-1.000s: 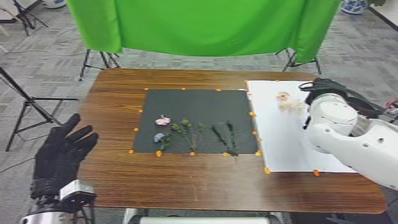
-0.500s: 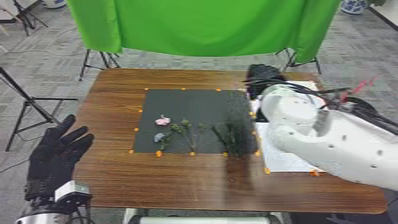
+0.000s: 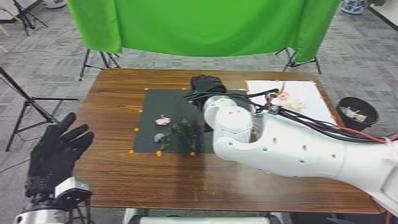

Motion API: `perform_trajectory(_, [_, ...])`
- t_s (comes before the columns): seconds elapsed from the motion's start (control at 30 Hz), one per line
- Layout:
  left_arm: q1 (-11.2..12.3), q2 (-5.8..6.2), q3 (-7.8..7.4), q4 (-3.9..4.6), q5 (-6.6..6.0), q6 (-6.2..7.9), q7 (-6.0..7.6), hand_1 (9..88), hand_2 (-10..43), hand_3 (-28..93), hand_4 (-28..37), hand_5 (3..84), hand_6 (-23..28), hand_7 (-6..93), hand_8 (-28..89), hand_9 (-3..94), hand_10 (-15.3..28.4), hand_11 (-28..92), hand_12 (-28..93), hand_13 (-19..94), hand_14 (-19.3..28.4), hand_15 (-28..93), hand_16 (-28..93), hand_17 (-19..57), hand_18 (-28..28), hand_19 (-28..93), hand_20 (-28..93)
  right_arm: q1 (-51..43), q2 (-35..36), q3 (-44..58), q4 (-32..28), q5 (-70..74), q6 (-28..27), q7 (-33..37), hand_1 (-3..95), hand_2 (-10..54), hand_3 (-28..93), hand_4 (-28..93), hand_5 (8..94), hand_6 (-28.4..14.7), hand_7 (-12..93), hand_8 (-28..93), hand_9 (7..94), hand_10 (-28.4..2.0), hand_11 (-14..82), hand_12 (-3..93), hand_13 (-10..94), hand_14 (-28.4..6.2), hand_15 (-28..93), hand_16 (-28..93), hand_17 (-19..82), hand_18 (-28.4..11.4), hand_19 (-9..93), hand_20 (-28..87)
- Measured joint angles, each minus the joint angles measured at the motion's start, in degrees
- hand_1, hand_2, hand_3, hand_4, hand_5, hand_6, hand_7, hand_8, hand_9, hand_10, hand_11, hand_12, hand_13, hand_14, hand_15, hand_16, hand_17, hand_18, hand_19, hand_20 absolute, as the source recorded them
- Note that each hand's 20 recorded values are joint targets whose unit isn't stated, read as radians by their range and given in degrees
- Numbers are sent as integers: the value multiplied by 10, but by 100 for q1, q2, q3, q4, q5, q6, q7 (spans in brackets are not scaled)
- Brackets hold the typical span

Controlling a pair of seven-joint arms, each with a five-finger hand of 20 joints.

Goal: Arrange flowers

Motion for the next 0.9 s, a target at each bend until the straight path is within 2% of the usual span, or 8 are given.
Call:
perform_trajectory(0.23, [-272, -43, 71, 60, 116, -105, -182, 267, 71, 636, -253, 374, 94, 106, -80, 337, 196, 318, 116, 222, 261, 614, -129, -87, 234, 474, 101, -89, -431, -3, 273, -30, -82, -44, 624, -95, 746, -265, 708, 8, 448, 16, 888, -79, 100, 337, 850, -4, 741, 179, 627, -112, 932, 403])
perform_trajectory(0.53, [-438, -60, 77, 106, 225, -215, -373, 267, 71, 636, -253, 374, 94, 106, -81, 336, 197, 318, 116, 221, 261, 614, -129, -87, 234, 475, 101, -112, -709, -101, 392, -74, -158, -74, 622, -95, 741, -260, 704, 11, 450, 17, 886, -78, 99, 337, 846, -10, 743, 180, 622, -114, 932, 404])
perform_trajectory(0.9, [-609, -66, 135, 182, 230, -282, -434, 269, 72, 636, -251, 373, 94, 106, -81, 336, 196, 318, 116, 221, 262, 614, -130, -87, 234, 475, 100, -366, -893, -92, 492, -263, -281, -101, 611, -95, 729, -256, 695, 2, 398, 11, 863, -78, 100, 335, 832, -16, 743, 177, 607, -124, 932, 397])
